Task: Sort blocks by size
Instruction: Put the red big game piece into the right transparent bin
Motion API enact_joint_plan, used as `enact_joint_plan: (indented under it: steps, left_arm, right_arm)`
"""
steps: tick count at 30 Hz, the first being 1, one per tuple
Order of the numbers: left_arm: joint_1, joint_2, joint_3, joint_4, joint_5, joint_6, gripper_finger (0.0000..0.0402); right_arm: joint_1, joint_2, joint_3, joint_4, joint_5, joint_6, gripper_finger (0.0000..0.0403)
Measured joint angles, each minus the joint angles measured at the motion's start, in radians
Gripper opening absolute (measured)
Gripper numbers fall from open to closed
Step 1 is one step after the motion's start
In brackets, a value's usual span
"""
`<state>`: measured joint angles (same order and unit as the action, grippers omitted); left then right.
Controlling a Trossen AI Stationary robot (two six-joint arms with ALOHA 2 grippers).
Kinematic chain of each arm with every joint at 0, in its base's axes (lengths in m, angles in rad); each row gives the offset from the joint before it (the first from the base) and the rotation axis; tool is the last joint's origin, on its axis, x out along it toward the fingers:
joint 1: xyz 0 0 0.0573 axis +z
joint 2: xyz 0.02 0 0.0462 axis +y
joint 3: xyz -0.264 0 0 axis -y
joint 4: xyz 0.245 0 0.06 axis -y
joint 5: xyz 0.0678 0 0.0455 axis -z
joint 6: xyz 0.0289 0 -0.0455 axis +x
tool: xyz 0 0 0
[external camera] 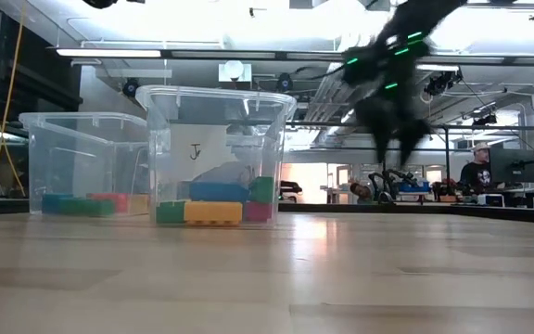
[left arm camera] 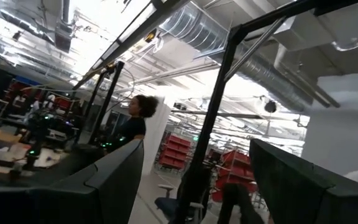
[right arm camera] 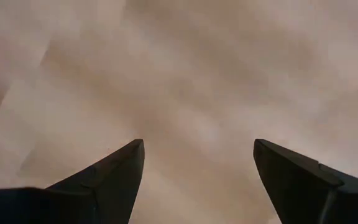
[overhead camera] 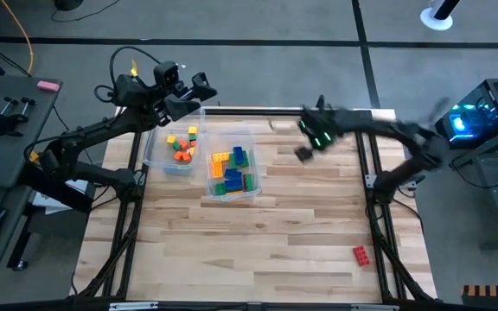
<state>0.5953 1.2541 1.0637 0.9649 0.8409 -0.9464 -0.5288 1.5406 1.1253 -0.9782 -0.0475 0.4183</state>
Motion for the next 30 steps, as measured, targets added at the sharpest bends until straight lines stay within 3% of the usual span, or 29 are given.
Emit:
enact_joint_plan:
  steps: [3,6,9,12,15,18,23,26,28,30]
  left_arm:
    - [0.000,0.000,0.000,-0.037,-0.012,0.035,0.0280]
    - [0.000,0.000,0.000,-0.071,-0.025,0.065,0.0280]
    - [0.000,0.000,0.000,-0.096,-0.035,0.070,0.0280]
    - [0.000,0.000,0.000,-0.101,-0.036,0.069,0.0280]
    - [0.000,0.000,0.000,-0.101,-0.036,0.069,0.0280]
    - [0.000,0.000,0.000,-0.102,-0.036,0.069,0.0280]
    - [0.000,0.000,0.000,-0.107,-0.036,0.069,0.0280]
    - [0.000,0.000,0.000,-0.107,-0.036,0.068,0.0280]
    - [0.000,0.000,0.000,-0.107,-0.036,0.068,0.0280]
    - [0.000,0.000,0.000,-0.107,-0.036,0.068,0.0280]
  right_arm:
    - [0.172,-0.226,-0.218,0.019,-0.079,0.269,0.0298]
    - [0.400,-0.397,-0.350,0.019,-0.112,0.598,0.0298]
    - [0.622,-0.471,-0.397,0.034,-0.129,0.877,0.0298]
    - [0.783,-0.450,-0.394,0.046,-0.145,1.023,0.0298]
    - [0.877,-0.367,-0.369,0.020,-0.241,1.038,0.0289]
    - [0.945,-0.255,-0.367,-0.054,-0.366,0.938,0.0251]
    - [1.009,-0.101,-0.367,-0.041,-0.506,0.815,0.0105]
    - [1.041,-0.052,-0.366,0.008,-0.515,0.839,0.0019]
    - [1.055,-0.035,-0.366,0.022,-0.525,0.877,0.0022]
    - [1.067,-0.030,-0.366,0.030,-0.542,0.894,0.0050]
